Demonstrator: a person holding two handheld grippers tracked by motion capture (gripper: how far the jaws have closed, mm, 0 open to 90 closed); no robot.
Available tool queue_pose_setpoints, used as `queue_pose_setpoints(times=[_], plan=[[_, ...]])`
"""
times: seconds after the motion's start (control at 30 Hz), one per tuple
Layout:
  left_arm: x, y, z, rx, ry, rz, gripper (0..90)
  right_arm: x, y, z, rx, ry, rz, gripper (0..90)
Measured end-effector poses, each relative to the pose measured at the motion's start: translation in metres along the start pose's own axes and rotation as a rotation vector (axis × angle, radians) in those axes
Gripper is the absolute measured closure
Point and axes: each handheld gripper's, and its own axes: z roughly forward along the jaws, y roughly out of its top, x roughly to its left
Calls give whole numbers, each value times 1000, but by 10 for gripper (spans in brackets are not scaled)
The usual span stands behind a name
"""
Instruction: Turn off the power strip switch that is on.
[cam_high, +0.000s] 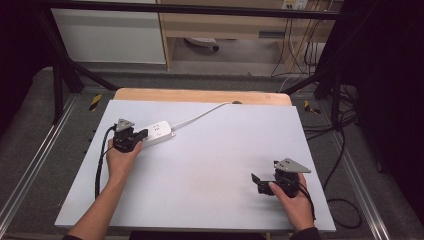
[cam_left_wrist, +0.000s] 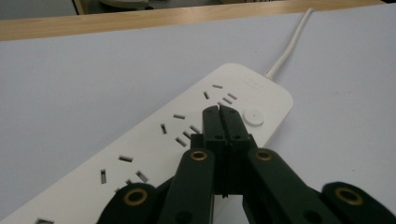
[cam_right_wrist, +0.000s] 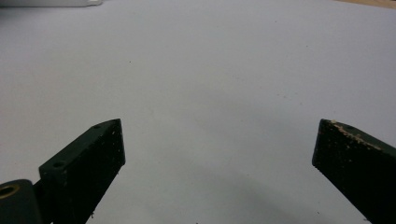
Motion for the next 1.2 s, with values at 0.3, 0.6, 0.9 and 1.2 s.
queue_pose_setpoints(times=[0.3,0.6,0.9,1.2], plan=[[2,-6,2,3,10,-10,900,0,0,0,-1,4,-1,33],[1,-6,4,0,2,-12,900,0,0,-1,2,3,-2,33],[1,-8,6,-1,5,-6,900,0,0,-1,5,1,-5,34],[2,-8,5,1,-2,-6,900,2,0,0,17,7,-19,34]])
